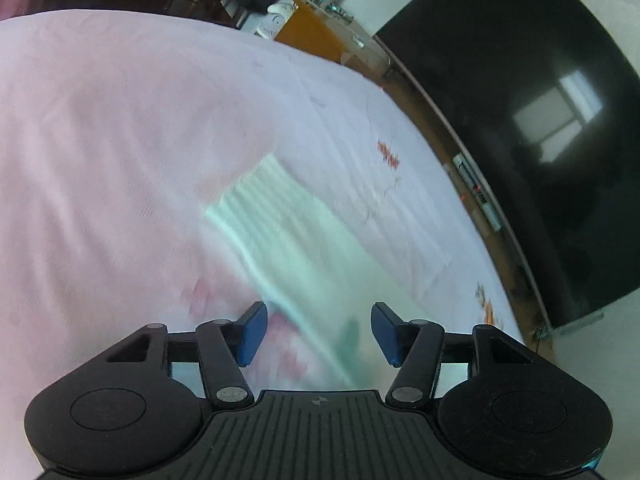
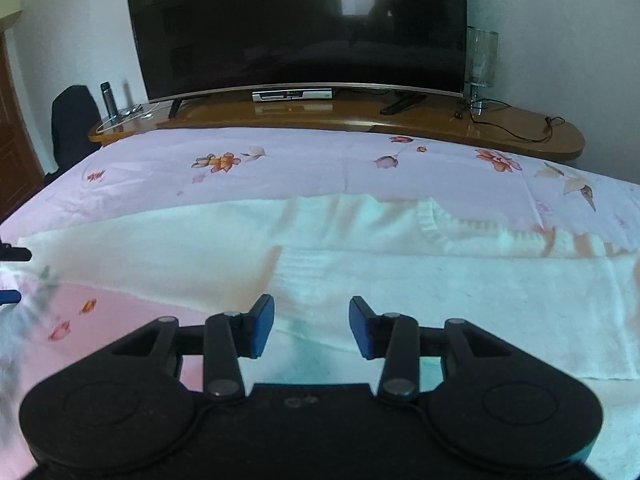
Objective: Fold small clothes
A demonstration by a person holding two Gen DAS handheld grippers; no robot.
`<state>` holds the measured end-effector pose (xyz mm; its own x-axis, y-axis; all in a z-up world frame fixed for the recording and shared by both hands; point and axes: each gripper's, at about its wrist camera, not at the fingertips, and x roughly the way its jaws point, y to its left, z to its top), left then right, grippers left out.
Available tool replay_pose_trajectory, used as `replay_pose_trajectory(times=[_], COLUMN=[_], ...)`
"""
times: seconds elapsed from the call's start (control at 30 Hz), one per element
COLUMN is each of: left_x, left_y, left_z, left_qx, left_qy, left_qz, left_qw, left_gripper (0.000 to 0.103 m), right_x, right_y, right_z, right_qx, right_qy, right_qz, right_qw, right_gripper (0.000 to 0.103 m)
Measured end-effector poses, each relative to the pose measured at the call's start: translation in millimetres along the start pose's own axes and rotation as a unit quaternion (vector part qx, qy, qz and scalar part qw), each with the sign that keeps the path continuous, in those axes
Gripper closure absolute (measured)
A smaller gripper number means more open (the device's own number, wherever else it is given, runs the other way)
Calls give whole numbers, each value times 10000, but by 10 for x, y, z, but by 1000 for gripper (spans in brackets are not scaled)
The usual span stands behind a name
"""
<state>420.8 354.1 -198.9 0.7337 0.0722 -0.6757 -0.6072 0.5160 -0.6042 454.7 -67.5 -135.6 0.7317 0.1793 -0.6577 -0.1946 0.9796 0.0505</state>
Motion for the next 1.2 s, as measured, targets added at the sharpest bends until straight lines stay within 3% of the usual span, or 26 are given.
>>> replay_pose_trajectory(times=[0.1, 0.17, 0.2, 0.27, 0.37, 0.47, 0.53, 0.6, 0.67, 0.77, 0.87, 0.97, 1.07, 1.13, 1.2], left_x=[117, 178, 225, 279, 295, 213, 95, -29, -119, -195, -172, -31, 73, 26, -49], left_y=[-10, -34, -21, 38, -83, -337, -659, -1063, -1489, -2034, -2424, -2636, -2747, -2762, -2741], left_z=[27, 21, 28, 49, 28, 14, -67, -231, -499, -1072, -1719, -2333, -2791, -2864, -2831], left_qx=[-74, -93, -191, -473, -264, 239, 826, 1522, 2100, 2740, 3169, 3549, 4052, 4096, 3966], left_qy=[-138, -217, -143, -82, -232, -437, -530, -516, -305, 228, 859, 1388, 1902, 1977, 1988], left_qz=[-78, -16, 7, -38, -38, -249, -547, -947, -1432, -2065, -2417, -2313, -1876, -1866, -1908], left_qw=[9998, 9997, 9997, 9988, 9994, 9984, 9937, 9825, 9667, 9390, 9131, 8951, 8743, 8708, 8757], left_gripper=[45, 69, 101, 100, 100, 100, 100, 100, 100, 100, 100, 100, 100, 100, 99], right_x=[85, 133, 151, 182, 197, 189, 221, 370, 349, 164, -100, -322, -450, -488, -514], right_y=[55, 67, 73, 74, 53, 9, -35, -31, -17, -209, -489, -792, -1061, -1219, -1299], right_z=[12, 16, 16, 17, 18, 28, 13, -48, -64, -13, -27, -100, -218, -286, -335], right_qx=[1, 39, 41, 29, 11, 11, 47, -176, -358, 226, 615, 812, 959, 1170, 1342], right_qy=[32, 35, 43, 43, 27, -80, -46, 341, 243, 43, -149, -232, -139, -32, -1], right_qz=[-48, -69, -89, -141, -180, -309, -408, -449, -431, -188, -111, -191, -234, -31, 165], right_qw=[10000, 10000, 9999, 9999, 9998, 9995, 9991, 9983, 9981, 9996, 9979, 9962, 9950, 9931, 9908], right_gripper=[62, 63, 63, 64, 64, 64, 63, 63, 63, 66, 65, 65, 62, 61, 60])
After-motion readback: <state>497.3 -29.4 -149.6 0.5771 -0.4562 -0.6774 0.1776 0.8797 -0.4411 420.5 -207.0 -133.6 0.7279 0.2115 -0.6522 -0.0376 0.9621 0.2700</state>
